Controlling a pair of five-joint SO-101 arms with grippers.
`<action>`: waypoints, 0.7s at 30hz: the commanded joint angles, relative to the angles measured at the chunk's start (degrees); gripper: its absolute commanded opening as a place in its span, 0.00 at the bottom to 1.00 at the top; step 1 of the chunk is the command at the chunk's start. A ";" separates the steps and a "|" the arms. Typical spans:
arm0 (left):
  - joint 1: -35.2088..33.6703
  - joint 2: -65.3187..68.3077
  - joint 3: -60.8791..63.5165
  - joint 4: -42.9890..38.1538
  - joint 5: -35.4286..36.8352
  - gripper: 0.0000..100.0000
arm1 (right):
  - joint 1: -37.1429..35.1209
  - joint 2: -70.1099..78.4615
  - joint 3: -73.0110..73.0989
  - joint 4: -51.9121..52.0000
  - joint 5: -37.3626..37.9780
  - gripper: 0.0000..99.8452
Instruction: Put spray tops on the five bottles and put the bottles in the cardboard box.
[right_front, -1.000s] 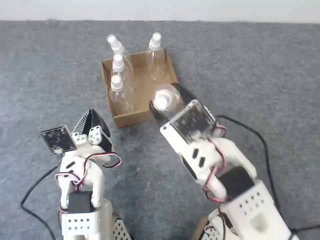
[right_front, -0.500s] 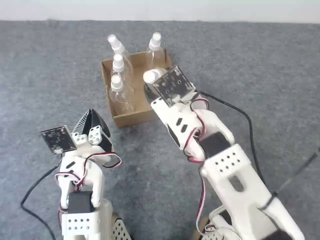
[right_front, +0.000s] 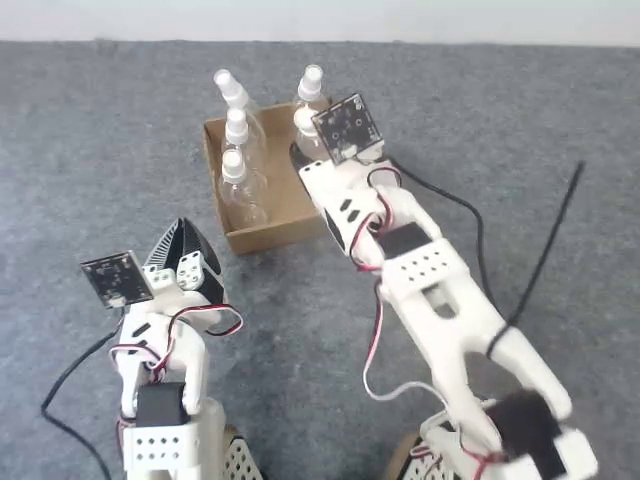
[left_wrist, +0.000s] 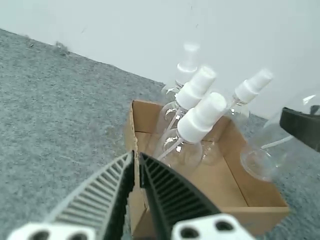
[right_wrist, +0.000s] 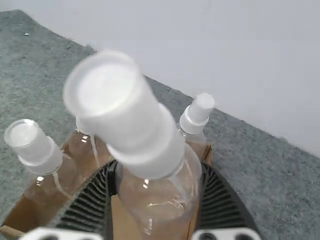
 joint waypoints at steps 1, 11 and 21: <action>-0.35 -0.79 -0.66 -0.97 -0.88 0.01 | 0.84 2.07 -5.45 -3.03 -0.79 0.01; -0.35 -0.79 -0.66 -0.97 -0.88 0.01 | 0.84 13.85 -10.81 -4.62 -5.10 0.01; -0.35 -0.79 -0.66 -0.97 -0.88 0.01 | 0.84 21.41 -14.15 -4.53 -5.98 0.01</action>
